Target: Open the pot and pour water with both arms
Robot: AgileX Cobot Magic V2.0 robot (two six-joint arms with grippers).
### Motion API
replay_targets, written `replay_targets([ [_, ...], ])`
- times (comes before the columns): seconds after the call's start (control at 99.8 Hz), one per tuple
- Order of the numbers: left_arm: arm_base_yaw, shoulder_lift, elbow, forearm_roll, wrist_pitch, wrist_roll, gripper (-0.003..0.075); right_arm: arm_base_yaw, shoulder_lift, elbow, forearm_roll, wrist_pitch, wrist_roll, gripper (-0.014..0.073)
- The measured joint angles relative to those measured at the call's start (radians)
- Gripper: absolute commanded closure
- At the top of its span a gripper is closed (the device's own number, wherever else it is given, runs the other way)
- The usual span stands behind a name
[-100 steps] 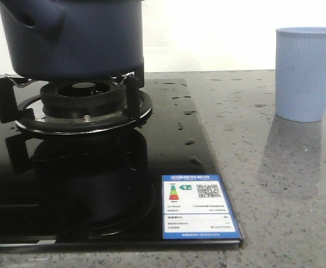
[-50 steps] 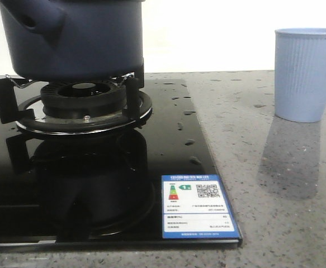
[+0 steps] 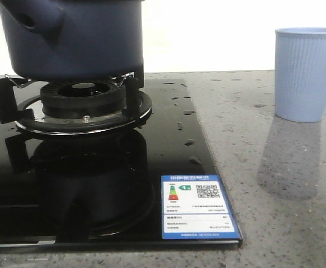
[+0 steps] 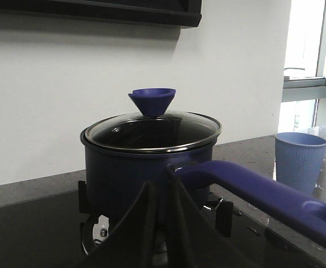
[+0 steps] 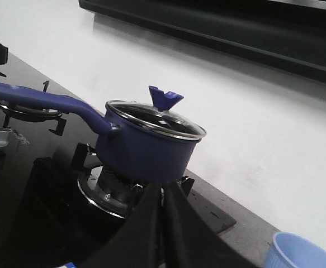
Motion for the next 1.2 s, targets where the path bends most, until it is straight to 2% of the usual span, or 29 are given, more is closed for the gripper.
replay_targets([
  [0.331,0.000,0.000,0.000,0.000,0.002,0.000,0.0740,0.000,0.000,0.000,-0.002,-0.004,0.000,0.0640],
  [0.401,0.000,0.000,0.000,0.053,0.000,-0.002,0.0740,0.000,0.000,0.000,-0.002,-0.004,0.000,0.0640],
  [0.461,0.000,0.000,0.000,0.180,-0.002,-0.036,0.0740,0.000,0.000,0.000,-0.002,-0.004,0.000,0.0640],
  [0.531,0.000,0.000,0.002,0.419,-0.003,-0.204,0.0740,0.000,0.000,0.000,-0.002,-0.004,0.000,0.0640],
  [0.651,0.000,-0.001,0.059,0.934,-0.036,-0.738,0.0740,0.000,0.000,0.000,-0.002,-0.004,0.000,0.0640],
  [0.691,0.000,-0.001,0.094,1.084,-0.061,-0.869,0.0740,0.000,0.000,0.000,-0.002,-0.004,0.002,0.0640],
  [0.771,0.000,-0.001,0.169,1.263,-0.132,-1.075,0.0740,0.000,0.000,0.000,-0.002,-0.004,0.002,0.0640],
  [0.851,0.000,-0.001,0.242,1.341,-0.207,-1.155,0.0740,0.000,0.000,0.000,-0.002,-0.004,0.002,0.0640],
  [0.942,0.008,-0.004,0.245,1.368,-0.204,-1.191,0.0740,0.000,0.000,0.000,-0.002,-0.004,0.002,0.0640],
  [1.202,0.110,-0.117,0.245,1.378,-0.040,-1.211,0.0740,0.000,0.000,0.001,-0.002,-0.006,0.002,0.0640],
])
